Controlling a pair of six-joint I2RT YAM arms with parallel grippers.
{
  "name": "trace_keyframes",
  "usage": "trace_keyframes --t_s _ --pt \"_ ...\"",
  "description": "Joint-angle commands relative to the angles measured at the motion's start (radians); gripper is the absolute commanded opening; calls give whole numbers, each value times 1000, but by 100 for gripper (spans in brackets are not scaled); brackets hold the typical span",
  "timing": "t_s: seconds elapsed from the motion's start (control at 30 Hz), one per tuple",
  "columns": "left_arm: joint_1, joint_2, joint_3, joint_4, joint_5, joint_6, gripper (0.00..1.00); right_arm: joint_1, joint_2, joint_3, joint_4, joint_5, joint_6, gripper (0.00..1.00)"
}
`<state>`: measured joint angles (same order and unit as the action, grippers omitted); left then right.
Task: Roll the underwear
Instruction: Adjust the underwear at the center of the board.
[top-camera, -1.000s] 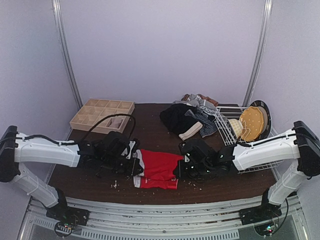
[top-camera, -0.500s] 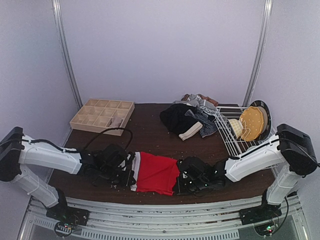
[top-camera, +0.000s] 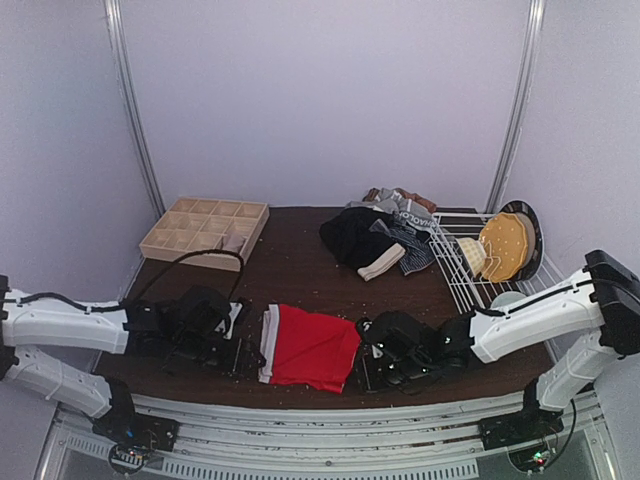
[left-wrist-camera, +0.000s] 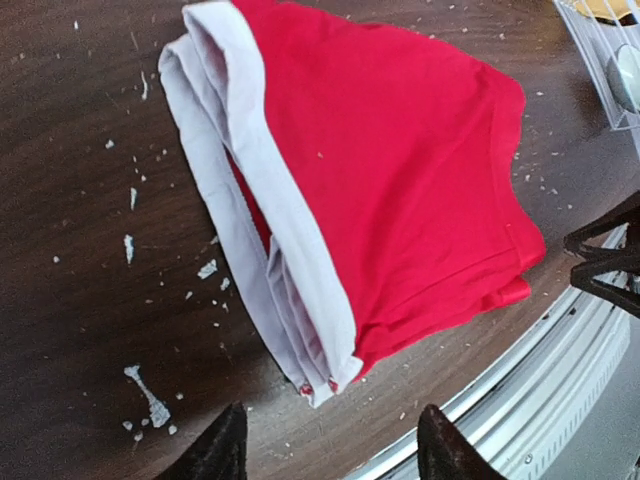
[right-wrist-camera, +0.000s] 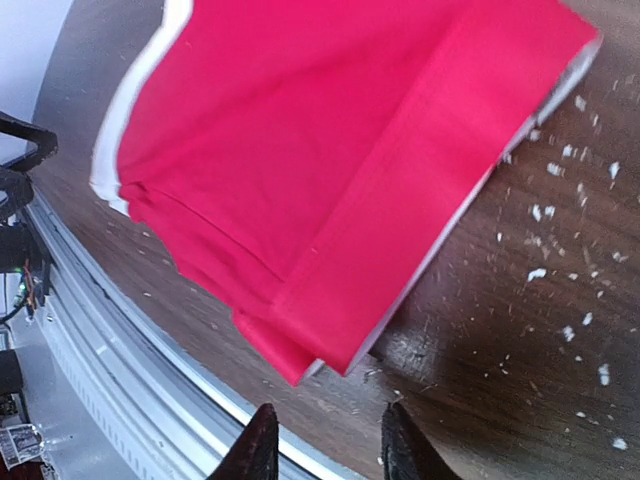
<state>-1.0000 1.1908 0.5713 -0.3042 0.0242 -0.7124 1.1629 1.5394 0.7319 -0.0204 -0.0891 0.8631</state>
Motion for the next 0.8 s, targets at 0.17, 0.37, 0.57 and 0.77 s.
trace_keyframes --t_s 0.17,0.37,0.57,0.77 --pt "-8 36 144 46 16 133 3 7 91 155 -2 101 -53 22" --pt "1 317 195 229 61 148 0 7 250 203 125 100 -10 11" --pt "35 438 131 299 32 89 0 10 306 180 108 97 15 8" --pt "46 478 25 392 25 41 0 21 306 91 142 109 48 8"
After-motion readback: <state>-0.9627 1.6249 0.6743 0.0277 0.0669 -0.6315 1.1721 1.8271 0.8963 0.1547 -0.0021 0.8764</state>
